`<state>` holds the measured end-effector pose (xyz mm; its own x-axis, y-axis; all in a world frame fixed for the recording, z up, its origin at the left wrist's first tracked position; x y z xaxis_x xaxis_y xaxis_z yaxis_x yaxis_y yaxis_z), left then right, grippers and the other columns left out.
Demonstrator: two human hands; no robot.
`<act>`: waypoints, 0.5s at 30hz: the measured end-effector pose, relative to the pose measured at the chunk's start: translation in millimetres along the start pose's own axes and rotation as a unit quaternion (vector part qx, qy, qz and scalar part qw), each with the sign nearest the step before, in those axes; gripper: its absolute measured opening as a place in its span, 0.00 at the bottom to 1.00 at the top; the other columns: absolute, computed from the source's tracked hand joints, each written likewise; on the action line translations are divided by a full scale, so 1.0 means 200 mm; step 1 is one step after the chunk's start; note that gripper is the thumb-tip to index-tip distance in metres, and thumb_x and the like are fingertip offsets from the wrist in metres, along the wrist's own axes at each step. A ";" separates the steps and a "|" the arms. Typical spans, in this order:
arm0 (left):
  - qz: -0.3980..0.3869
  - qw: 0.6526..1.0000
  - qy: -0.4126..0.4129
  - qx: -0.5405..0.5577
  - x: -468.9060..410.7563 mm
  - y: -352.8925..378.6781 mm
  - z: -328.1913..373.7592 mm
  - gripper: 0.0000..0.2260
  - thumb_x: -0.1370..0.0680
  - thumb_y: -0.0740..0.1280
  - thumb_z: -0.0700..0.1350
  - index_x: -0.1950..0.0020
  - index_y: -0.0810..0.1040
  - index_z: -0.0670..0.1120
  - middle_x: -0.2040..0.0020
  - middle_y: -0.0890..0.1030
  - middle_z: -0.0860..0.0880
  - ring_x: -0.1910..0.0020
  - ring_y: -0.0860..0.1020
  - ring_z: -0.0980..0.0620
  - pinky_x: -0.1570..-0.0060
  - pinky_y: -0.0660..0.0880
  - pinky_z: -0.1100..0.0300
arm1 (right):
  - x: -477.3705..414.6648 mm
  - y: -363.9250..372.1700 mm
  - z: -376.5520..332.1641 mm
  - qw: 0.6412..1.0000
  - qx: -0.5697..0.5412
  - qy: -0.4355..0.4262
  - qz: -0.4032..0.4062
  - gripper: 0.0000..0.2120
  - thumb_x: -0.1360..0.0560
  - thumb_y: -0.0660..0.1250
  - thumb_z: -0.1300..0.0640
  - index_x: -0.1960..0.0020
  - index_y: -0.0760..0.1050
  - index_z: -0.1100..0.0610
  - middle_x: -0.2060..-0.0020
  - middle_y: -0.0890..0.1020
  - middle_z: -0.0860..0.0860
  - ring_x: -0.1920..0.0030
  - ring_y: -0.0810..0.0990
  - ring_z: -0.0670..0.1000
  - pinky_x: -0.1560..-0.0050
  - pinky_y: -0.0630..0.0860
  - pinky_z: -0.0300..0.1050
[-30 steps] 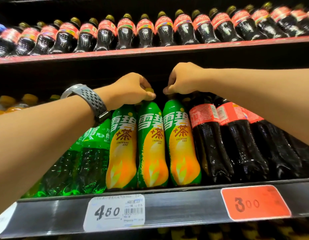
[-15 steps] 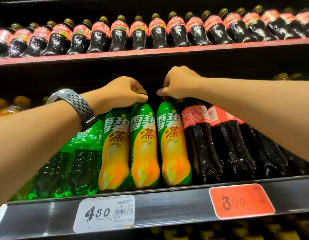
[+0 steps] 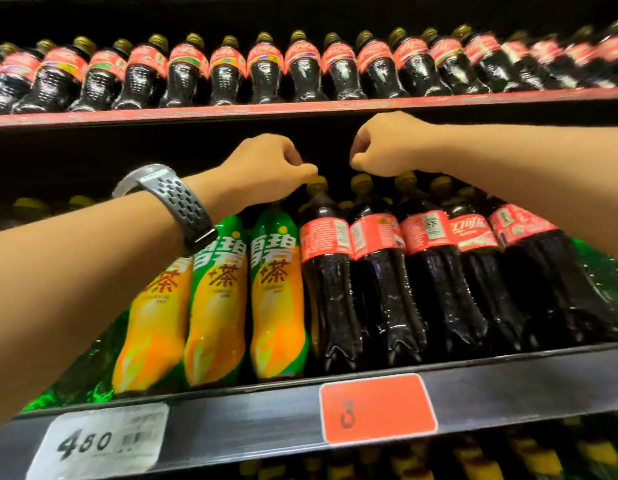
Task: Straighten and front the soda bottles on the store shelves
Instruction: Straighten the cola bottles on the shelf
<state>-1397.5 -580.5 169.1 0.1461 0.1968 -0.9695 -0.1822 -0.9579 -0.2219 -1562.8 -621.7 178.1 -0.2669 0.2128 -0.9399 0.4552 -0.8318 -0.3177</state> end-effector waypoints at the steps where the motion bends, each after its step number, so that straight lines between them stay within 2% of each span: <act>1: -0.002 1.000 -0.001 -0.015 -0.01 0.02 0.03 0.17 0.29 0.68 0.62 0.51 0.81 0.51 0.55 0.82 0.52 0.55 0.80 0.52 0.56 0.75 0.58 | 0.01 0.01 0.03 1.000 0.004 0.000 -0.016 0.13 0.25 0.64 0.53 0.43 0.80 0.54 0.45 0.81 0.53 0.44 0.77 0.56 0.50 0.73 0.43; 6: -0.015 0.997 -0.018 -0.078 -0.01 0.13 0.15 0.25 0.34 0.67 0.69 0.52 0.78 0.50 0.54 0.81 0.51 0.53 0.78 0.49 0.51 0.76 0.53 | 0.05 0.08 0.10 0.998 -0.036 -0.017 -0.051 0.13 0.25 0.65 0.51 0.42 0.79 0.51 0.45 0.81 0.50 0.46 0.77 0.51 0.53 0.70 0.41; 12: 0.007 0.995 -0.034 -0.095 0.02 0.15 0.19 0.21 0.35 0.73 0.62 0.51 0.77 0.49 0.53 0.80 0.51 0.50 0.77 0.47 0.47 0.75 0.49 | 0.06 0.10 0.13 0.996 -0.083 -0.029 -0.014 0.14 0.25 0.67 0.50 0.41 0.79 0.51 0.45 0.82 0.50 0.45 0.78 0.51 0.53 0.69 0.39; 15: 0.008 0.997 -0.051 -0.061 0.02 0.15 0.16 0.19 0.35 0.75 0.59 0.51 0.78 0.50 0.54 0.80 0.52 0.51 0.78 0.49 0.48 0.76 0.51 | 0.05 0.11 0.14 0.995 -0.094 -0.022 -0.005 0.13 0.26 0.68 0.48 0.44 0.80 0.51 0.48 0.82 0.49 0.51 0.77 0.49 0.54 0.70 0.40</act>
<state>-1433.0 -600.9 155.1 0.0441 0.1964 -0.9795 -0.0637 -0.9779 -0.1989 -1578.7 -652.7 165.6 -0.3063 0.1948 -0.9318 0.6026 -0.7181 -0.3482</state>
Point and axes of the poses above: each hand's wrist, its own x-axis away from the middle knuckle, its own y-axis out of the palm, z = x × y, the point moved 6 cm from there along -x, towards the middle knuckle
